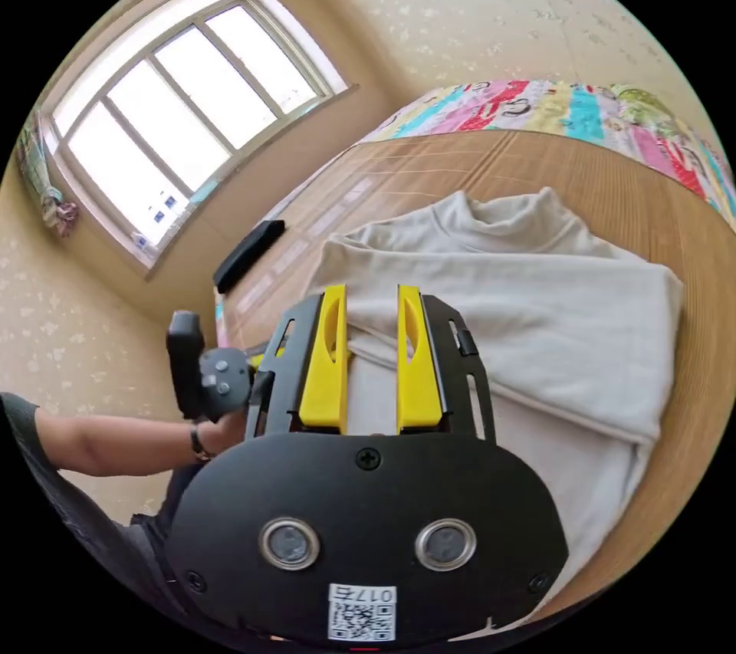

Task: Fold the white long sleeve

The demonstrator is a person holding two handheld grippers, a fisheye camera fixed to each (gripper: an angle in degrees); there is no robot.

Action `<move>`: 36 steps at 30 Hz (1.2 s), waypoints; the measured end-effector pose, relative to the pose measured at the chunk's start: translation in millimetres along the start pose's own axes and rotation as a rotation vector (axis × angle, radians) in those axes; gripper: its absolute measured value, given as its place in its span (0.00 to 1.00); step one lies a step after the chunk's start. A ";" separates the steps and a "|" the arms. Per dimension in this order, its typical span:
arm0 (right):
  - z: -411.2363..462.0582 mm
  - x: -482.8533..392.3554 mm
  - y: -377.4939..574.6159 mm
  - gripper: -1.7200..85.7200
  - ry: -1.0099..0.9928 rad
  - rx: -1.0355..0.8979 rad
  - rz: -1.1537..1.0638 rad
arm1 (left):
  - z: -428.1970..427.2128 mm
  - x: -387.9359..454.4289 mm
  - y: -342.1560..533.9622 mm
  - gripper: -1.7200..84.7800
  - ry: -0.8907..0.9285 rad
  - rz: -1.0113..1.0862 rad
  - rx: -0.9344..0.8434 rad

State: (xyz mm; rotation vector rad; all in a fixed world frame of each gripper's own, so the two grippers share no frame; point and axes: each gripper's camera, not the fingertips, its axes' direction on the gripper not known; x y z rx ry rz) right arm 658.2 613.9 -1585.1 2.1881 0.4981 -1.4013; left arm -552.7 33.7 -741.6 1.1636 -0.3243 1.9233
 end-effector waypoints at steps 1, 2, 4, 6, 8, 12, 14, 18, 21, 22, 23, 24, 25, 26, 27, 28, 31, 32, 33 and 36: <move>-7.8 1.2 12.3 0.13 0.074 0.004 0.004 | -0.2 1.1 -1.3 0.08 -0.004 0.001 -0.004; -21.3 6.1 36.9 0.13 0.221 0.002 0.022 | -0.2 3.1 -2.7 0.08 -0.012 0.005 -0.009; -36.7 16.6 70.7 0.12 0.414 -0.022 0.050 | -0.2 3.8 -5.6 0.08 -0.011 0.004 -0.021; -36.7 26.8 97.8 0.12 0.605 -0.147 0.057 | -1.0 0.2 -12.0 0.08 0.016 -0.010 -0.042; -25.9 25.0 108.7 0.11 0.688 -0.234 0.019 | -0.6 -7.0 -24.2 0.08 0.065 -0.038 -0.086; -12.9 15.7 104.7 0.10 0.709 -0.225 0.060 | 5.8 4.8 -51.7 0.08 0.004 0.046 -0.150; -7.7 17.8 100.3 0.10 0.712 -0.210 0.102 | 14.6 20.3 -71.1 0.08 -0.089 0.125 -0.149; 4.6 14.9 96.3 0.09 0.764 -0.174 0.160 | 30.5 17.8 -98.0 0.08 -0.094 0.112 -0.083; 1.0 25.4 97.0 0.09 0.716 -0.123 0.236 | 40.4 10.4 -118.4 0.08 -0.068 0.074 -0.056; -0.2 28.2 96.7 0.09 0.699 -0.115 0.251 | 42.3 11.4 -123.7 0.08 -0.078 0.073 -0.052; -1.4 32.4 95.8 0.08 0.674 -0.102 0.273 | 43.0 14.4 -127.3 0.08 -0.100 0.084 -0.051; 0.5 32.7 94.7 0.08 0.675 -0.098 0.272 | 42.8 16.2 -128.0 0.08 -0.113 0.091 -0.051; 2.6 31.2 94.1 0.08 0.676 -0.101 0.259 | 41.2 19.4 -127.8 0.08 -0.139 0.105 -0.046; 6.4 27.5 93.8 0.07 0.700 -0.103 0.246 | 39.2 21.3 -127.8 0.08 -0.160 0.115 -0.043; 10.7 22.7 94.5 0.07 0.729 -0.104 0.230 | 37.9 21.7 -128.3 0.08 -0.167 0.119 -0.044; 12.8 20.4 94.7 0.07 0.744 -0.106 0.223 | 33.0 21.3 -128.3 0.07 -0.169 0.127 -0.049; 19.9 12.7 95.6 0.06 0.791 -0.116 0.199 | -7.2 14.4 -105.5 0.04 -0.039 0.192 0.041; 21.0 11.1 96.1 0.06 0.799 -0.116 0.194 | -30.8 2.0 -87.1 0.03 0.085 0.178 0.072; 20.3 11.3 96.9 0.06 0.792 -0.113 0.197 | -43.3 -7.3 -75.8 0.03 0.148 0.143 0.083; 14.5 16.5 99.4 0.06 0.745 -0.098 0.218 | -113.0 -54.7 -3.0 0.02 0.350 0.017 0.183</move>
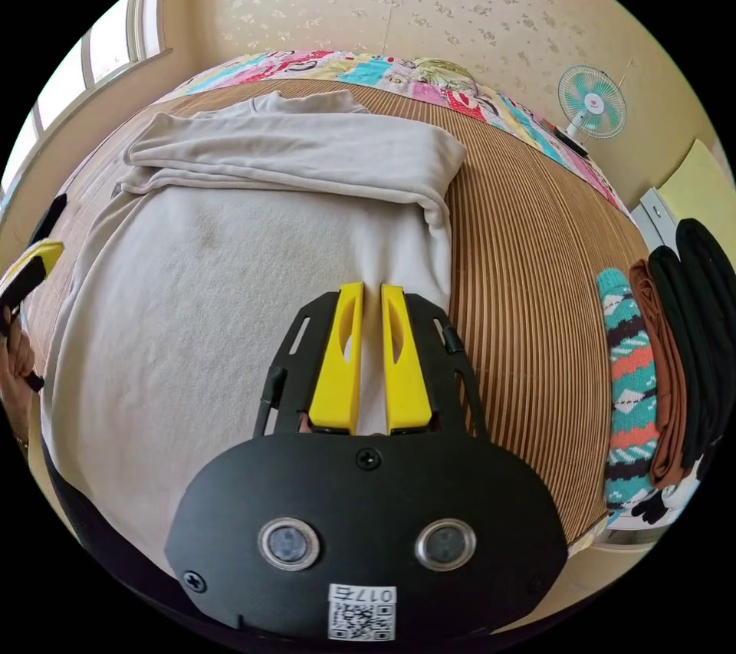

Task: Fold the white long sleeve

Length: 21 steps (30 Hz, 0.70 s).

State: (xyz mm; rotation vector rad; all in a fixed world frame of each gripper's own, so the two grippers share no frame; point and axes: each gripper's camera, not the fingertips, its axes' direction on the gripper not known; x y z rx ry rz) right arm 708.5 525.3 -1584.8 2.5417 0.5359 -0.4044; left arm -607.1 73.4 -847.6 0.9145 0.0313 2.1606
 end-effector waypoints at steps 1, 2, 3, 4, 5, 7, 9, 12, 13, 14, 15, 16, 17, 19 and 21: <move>-0.2 1.3 0.3 0.06 -0.007 0.001 0.003 | -36.6 -4.8 27.4 0.02 -0.009 -0.026 0.044; -0.5 3.8 0.6 0.06 -0.018 0.001 0.008 | -66.8 -11.1 54.4 0.02 -0.049 -0.079 0.061; -0.8 5.4 1.0 0.06 -0.023 0.002 0.010 | -78.5 -14.9 66.5 0.03 -0.069 -0.108 0.055; -0.7 5.7 1.0 0.05 -0.021 0.000 0.009 | -95.2 -24.4 86.1 0.05 -0.093 -0.173 0.011; -0.9 5.1 1.3 0.05 -0.010 0.001 0.004 | -107.5 -36.3 102.7 0.09 -0.091 -0.262 -0.038; -0.9 2.6 1.4 0.05 0.020 -0.001 -0.010 | -121.7 -48.9 122.3 0.12 -0.034 -0.348 -0.029; -0.8 -0.4 1.3 0.05 0.064 -0.005 -0.030 | -125.4 -57.2 132.5 0.14 -0.004 -0.396 -0.012; -1.3 1.5 0.5 0.05 0.094 -0.014 -0.048 | -102.9 -66.8 130.8 0.16 0.058 -0.414 -0.128; -1.6 3.6 0.0 0.05 0.090 -0.018 -0.048 | -90.7 -70.6 130.3 0.17 0.057 -0.429 -0.191; -2.7 10.0 -1.7 0.05 0.072 -0.029 -0.042 | -80.8 -75.8 131.2 0.16 0.045 -0.462 -0.250; -6.5 19.3 -4.1 0.04 0.038 -0.045 -0.030 | -81.3 -77.6 131.4 0.16 0.039 -0.472 -0.246; -10.0 25.4 -5.4 0.04 0.016 -0.057 -0.020 | -87.1 -79.9 131.3 0.16 0.035 -0.478 -0.226; -20.3 39.1 -6.0 0.04 -0.026 -0.076 0.009 | -91.6 -82.2 131.3 0.15 0.038 -0.477 -0.227; -50.5 62.8 5.9 0.04 -0.117 -0.011 0.059 | -97.0 -85.0 133.9 0.13 0.034 -0.468 -0.239; -98.0 102.1 42.9 0.04 -0.313 0.086 0.108 | -103.5 -87.4 137.8 0.09 0.039 -0.436 -0.245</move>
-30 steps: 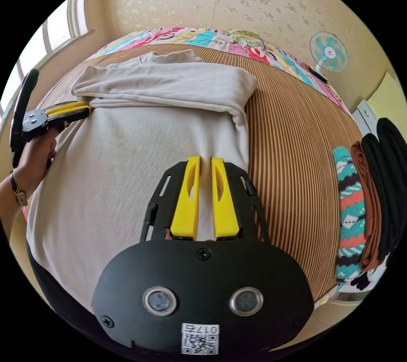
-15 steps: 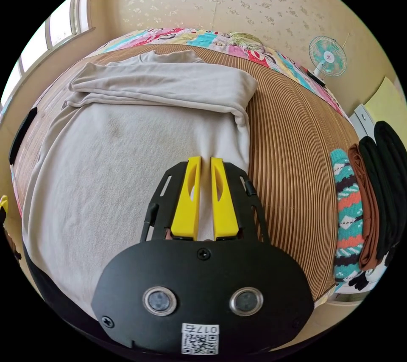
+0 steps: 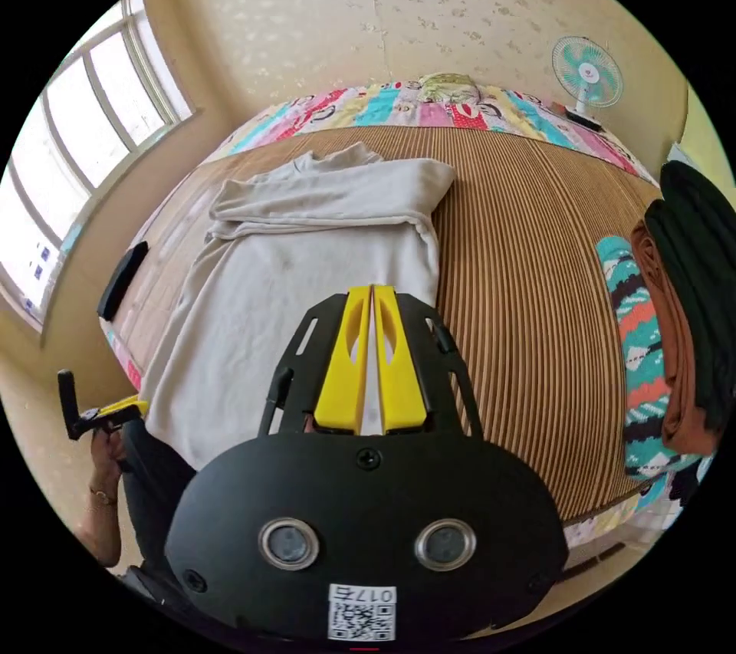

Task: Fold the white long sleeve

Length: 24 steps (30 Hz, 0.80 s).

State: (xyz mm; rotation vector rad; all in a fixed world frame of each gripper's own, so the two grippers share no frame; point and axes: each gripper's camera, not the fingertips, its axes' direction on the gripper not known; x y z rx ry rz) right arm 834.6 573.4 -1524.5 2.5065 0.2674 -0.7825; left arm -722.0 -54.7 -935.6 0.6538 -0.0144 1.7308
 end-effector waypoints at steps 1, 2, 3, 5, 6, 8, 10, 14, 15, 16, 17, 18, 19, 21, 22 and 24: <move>-13.6 9.0 9.4 0.04 -0.050 0.009 0.018 | -5.9 -2.3 3.1 0.07 0.031 0.021 0.016; -37.3 30.6 30.5 0.04 -0.141 0.016 0.071 | -13.5 -5.8 6.0 0.07 0.062 0.026 0.024; -55.4 55.6 54.7 0.05 -0.222 0.011 0.146 | -18.1 -8.0 7.3 0.07 0.090 0.026 0.029; -71.7 92.2 94.4 0.05 -0.311 -0.027 0.261 | -40.6 -23.8 14.7 0.07 0.309 0.023 0.115; -78.0 111.2 120.2 0.06 -0.335 -0.057 0.319 | -45.0 -30.6 16.6 0.07 0.361 0.003 0.138; -86.3 128.7 155.4 0.08 -0.343 -0.069 0.365 | -51.9 -54.6 19.6 0.07 0.434 -0.080 0.146; -88.8 136.9 181.4 0.11 -0.346 -0.073 0.378 | -53.1 -61.2 18.1 0.07 0.377 -0.097 0.109; -68.9 147.1 204.4 0.10 -0.399 -0.148 0.383 | -64.7 -70.3 18.4 0.07 0.471 -0.135 0.134; -68.9 151.7 208.0 0.08 -0.402 -0.138 0.403 | -67.1 -73.1 19.0 0.07 0.499 -0.147 0.143; -70.6 154.1 209.1 0.07 -0.420 -0.126 0.407 | -72.8 -79.5 20.4 0.07 0.564 -0.169 0.162; -79.3 159.5 211.1 0.07 -0.470 -0.079 0.409 | -80.1 -86.0 22.1 0.07 0.639 -0.187 0.189; -93.8 166.3 213.7 0.06 -0.541 -0.001 0.405 | -84.4 -88.7 22.9 0.07 0.677 -0.192 0.204; -102.3 170.4 215.1 0.06 -0.593 0.046 0.401 | -94.0 -91.7 24.5 0.07 0.750 -0.185 0.234; -135.3 187.1 219.9 0.05 -0.803 0.205 0.390 | -111.6 -90.2 26.9 0.07 0.855 -0.141 0.277; -143.2 190.5 221.3 0.05 -0.850 0.239 0.384 | -124.9 -87.4 30.0 0.07 0.924 -0.102 0.315; -174.5 200.4 228.2 0.05 -1.022 0.360 0.362 | -142.2 -82.3 35.8 0.07 1.047 -0.049 0.362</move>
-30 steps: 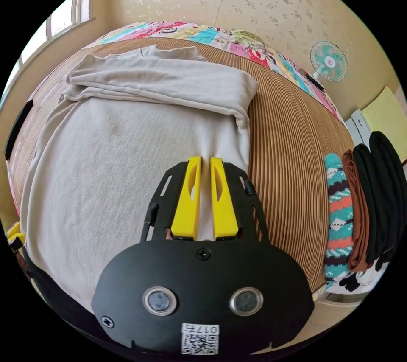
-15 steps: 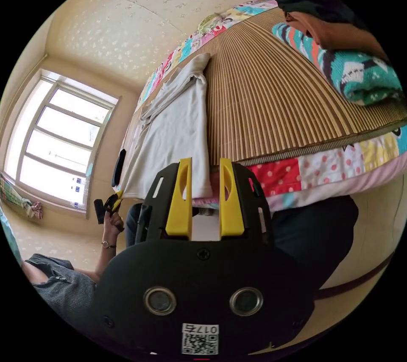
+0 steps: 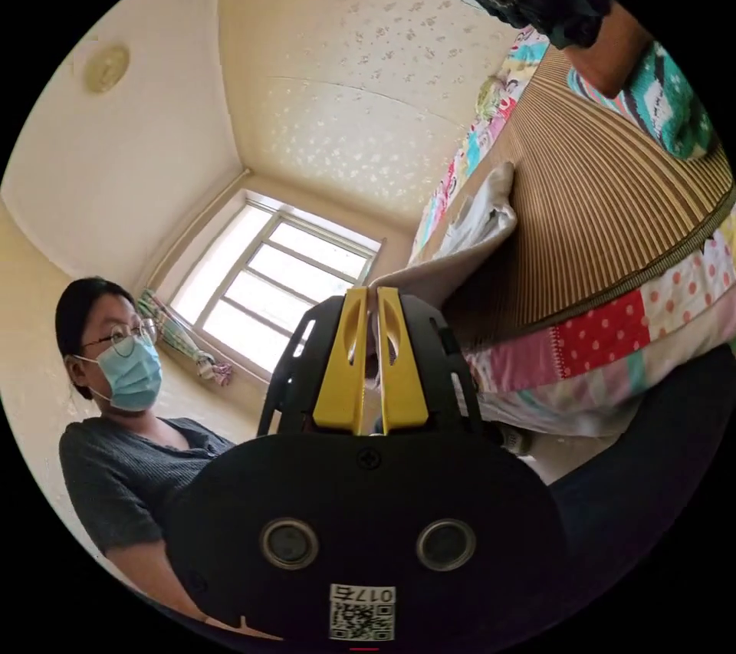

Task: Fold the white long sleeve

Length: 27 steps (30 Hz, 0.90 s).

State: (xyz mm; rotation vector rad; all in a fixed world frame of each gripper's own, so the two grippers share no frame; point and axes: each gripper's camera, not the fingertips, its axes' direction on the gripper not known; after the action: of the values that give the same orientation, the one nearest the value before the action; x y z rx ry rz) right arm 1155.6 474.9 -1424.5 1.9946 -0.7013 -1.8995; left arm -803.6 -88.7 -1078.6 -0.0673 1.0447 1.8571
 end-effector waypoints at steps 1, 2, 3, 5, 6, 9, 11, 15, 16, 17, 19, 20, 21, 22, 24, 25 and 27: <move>-5.0 -5.5 0.4 0.05 -0.046 0.012 -0.009 | -2.5 10.6 2.7 0.07 0.079 0.021 0.012; -13.6 -17.2 2.0 0.05 -0.125 0.034 -0.033 | -4.2 19.3 5.9 0.07 0.136 0.033 0.026; -20.8 -28.6 4.5 0.05 -0.179 0.056 -0.060 | -4.7 22.4 7.3 0.07 0.152 0.036 0.031; -29.2 -41.6 7.8 0.05 -0.187 0.091 -0.094 | -5.0 26.8 11.0 0.07 0.126 0.014 0.054; -32.0 -45.0 8.1 0.05 -0.130 0.111 -0.090 | -4.4 26.4 11.1 0.07 0.090 0.010 0.058; -21.6 -38.0 -3.5 0.05 0.250 0.110 0.000 | 5.9 14.6 6.7 0.07 -0.214 -0.047 0.077; -1.8 -35.0 -15.9 0.05 0.362 0.097 0.015 | 21.4 4.8 -4.7 0.07 -0.299 -0.052 0.135; 60.6 -63.9 -58.8 0.05 0.518 0.112 -0.150 | 42.1 -11.2 -43.9 0.07 -0.340 -0.078 0.223; 69.1 -64.1 -67.3 0.05 0.541 0.118 -0.161 | 54.2 -18.3 -60.1 0.07 -0.342 -0.081 0.233; 86.0 -58.1 -85.4 0.05 0.567 0.131 -0.159 | 68.9 -25.3 -77.8 0.07 -0.353 -0.063 0.233; 111.8 -39.1 -112.7 0.05 0.616 0.146 -0.126 | 90.6 -37.2 -102.8 0.07 -0.409 -0.046 0.230; 131.1 -24.3 -129.8 0.05 0.668 0.144 -0.119 | 103.9 -46.0 -117.5 0.07 -0.449 -0.033 0.227; 150.1 -9.1 -144.4 0.05 0.719 0.134 -0.112 | 110.2 -51.1 -124.2 0.07 -0.466 -0.031 0.225; 159.1 -1.7 -150.8 0.05 0.743 0.127 -0.109 | 121.1 -62.1 -135.6 0.07 -0.491 -0.035 0.225; 188.2 25.0 -170.6 0.05 0.798 0.114 -0.100 | 134.2 -79.0 -148.6 0.07 -0.514 -0.045 0.224; 193.9 31.2 -174.2 0.05 0.805 0.111 -0.094 | 142.0 -90.1 -154.8 0.07 -0.541 -0.054 0.214; 212.9 55.2 -183.1 0.05 0.817 0.099 -0.057 | 152.4 -107.1 -160.6 0.07 -0.596 -0.072 0.190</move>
State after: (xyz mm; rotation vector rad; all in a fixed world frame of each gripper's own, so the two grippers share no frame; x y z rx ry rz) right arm 971.1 623.2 -1585.5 2.5748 -0.4993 -0.9104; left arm -567.7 -35.0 -1034.3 0.5235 0.7754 1.5570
